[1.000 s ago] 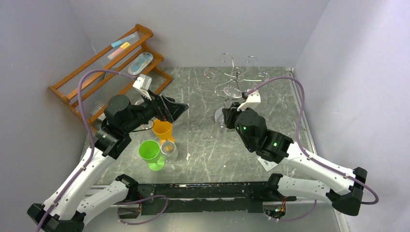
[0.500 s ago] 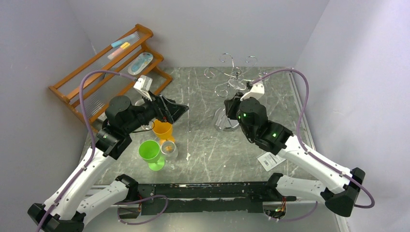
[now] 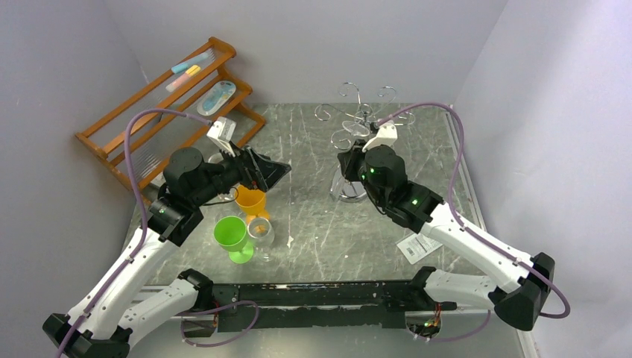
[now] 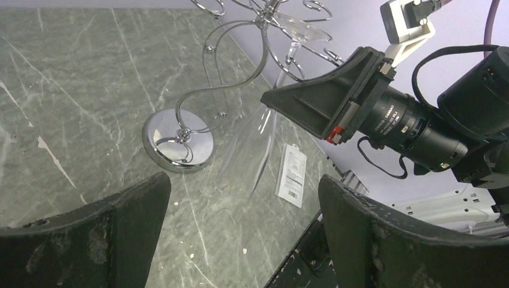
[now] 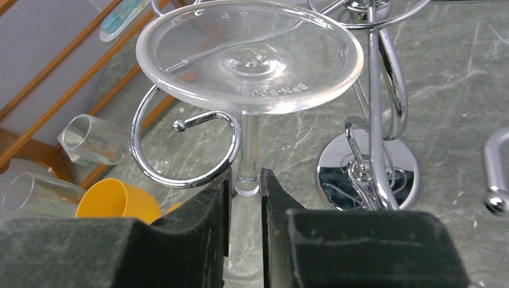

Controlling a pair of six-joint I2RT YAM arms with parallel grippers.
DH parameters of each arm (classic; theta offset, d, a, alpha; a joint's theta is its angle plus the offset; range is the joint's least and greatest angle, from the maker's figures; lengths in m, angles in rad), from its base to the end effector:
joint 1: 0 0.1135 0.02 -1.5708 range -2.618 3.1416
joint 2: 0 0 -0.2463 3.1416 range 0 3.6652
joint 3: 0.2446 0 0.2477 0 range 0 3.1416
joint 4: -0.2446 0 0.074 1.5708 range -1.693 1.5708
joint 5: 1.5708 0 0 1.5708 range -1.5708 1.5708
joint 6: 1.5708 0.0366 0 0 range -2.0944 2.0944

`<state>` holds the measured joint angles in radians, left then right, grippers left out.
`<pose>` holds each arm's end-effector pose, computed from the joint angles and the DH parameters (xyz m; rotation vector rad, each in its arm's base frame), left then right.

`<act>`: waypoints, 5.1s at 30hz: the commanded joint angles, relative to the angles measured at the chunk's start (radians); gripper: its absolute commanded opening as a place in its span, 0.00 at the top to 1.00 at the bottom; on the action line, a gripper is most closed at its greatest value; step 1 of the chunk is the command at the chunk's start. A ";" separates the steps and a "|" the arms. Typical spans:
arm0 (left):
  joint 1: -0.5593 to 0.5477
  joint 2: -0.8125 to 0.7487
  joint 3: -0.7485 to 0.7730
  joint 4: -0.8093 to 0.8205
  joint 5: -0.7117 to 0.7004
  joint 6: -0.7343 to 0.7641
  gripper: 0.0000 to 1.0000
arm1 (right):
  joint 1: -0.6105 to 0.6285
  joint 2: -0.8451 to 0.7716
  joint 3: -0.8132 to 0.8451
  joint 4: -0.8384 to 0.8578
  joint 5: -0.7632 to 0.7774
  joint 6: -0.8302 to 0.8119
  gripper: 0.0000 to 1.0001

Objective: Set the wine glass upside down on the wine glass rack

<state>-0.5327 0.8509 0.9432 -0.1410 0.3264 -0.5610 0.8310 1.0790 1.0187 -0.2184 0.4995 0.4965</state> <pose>0.1663 -0.1116 0.3753 0.2444 1.7166 -1.0893 0.1810 0.1723 0.3468 0.0419 1.8403 0.4765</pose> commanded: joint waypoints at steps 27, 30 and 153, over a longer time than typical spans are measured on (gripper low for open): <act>-0.003 0.000 0.005 -0.076 -0.019 0.004 0.03 | -0.069 -0.051 -0.112 0.248 -0.384 -0.290 1.00; -0.002 0.001 0.005 -0.083 -0.022 0.004 0.03 | -0.069 -0.076 -0.130 0.249 -0.390 -0.293 1.00; -0.003 0.293 0.068 -0.550 -0.254 0.321 0.36 | -0.539 0.493 -0.434 0.466 -0.516 0.618 0.52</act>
<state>-0.5331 1.1183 1.0161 -0.6800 0.0978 -0.2535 0.2974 1.6600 0.6147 0.3691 -0.0940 1.1618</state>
